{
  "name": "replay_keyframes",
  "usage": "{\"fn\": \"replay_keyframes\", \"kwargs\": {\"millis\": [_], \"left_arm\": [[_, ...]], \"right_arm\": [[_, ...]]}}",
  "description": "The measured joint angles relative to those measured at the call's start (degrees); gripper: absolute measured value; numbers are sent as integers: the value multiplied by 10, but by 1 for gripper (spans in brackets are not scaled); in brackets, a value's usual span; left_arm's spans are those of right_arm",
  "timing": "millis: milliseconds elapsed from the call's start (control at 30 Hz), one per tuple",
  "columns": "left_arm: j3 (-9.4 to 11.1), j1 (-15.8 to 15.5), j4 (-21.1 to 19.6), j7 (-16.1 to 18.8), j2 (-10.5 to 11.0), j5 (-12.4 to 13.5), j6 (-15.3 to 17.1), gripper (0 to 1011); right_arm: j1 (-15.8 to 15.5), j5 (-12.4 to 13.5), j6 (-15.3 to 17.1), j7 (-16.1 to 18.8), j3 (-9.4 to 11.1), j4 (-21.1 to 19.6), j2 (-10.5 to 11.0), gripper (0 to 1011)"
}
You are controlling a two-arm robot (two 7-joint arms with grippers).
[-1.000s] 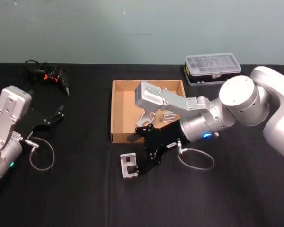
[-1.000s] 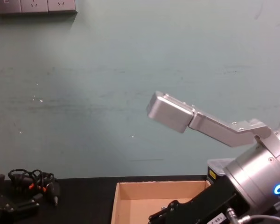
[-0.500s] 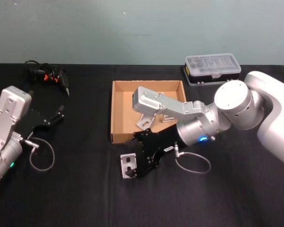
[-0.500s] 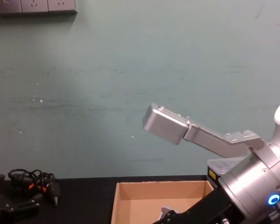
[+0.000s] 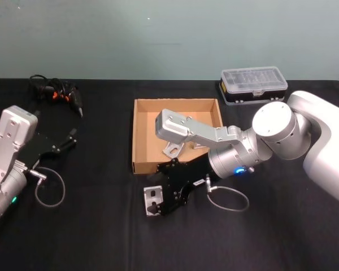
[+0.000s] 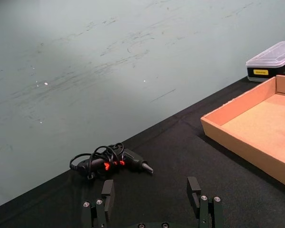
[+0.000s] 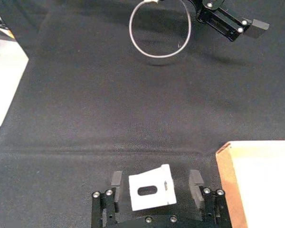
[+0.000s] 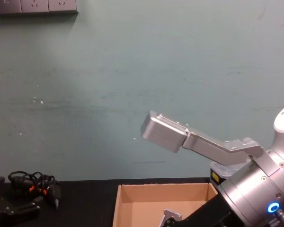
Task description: Use one hand to pick up the angle iron from the table and place it into the box.
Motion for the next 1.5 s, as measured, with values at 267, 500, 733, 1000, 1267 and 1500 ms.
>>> {"fn": "replay_keyframes", "kwargs": {"millis": [267,500,733,1000,1267,1500], "left_arm": [[0,0,0,0,0,0,0,1000],[0,0,0,0,0,0,0,1000],[0,0,0,0,0,0,0,1000],[0,0,0,0,0,0,0,1000],[0,0,0,0,0,0,0,1000],[0,0,0,0,0,0,0,1000]], "right_arm": [[-2,0,1,-6,0,-2,1,691],[-3,-4,0,-7,-1,-2,2,468],[-4,-8,0,-8,-3,-1,1,224],[-4,-11,-3,-8,-4,2,-1,61],[-9,-11,-2,-19,6,-18,7,61],[-28,2,10,-63,42,-63,29,60]]}}
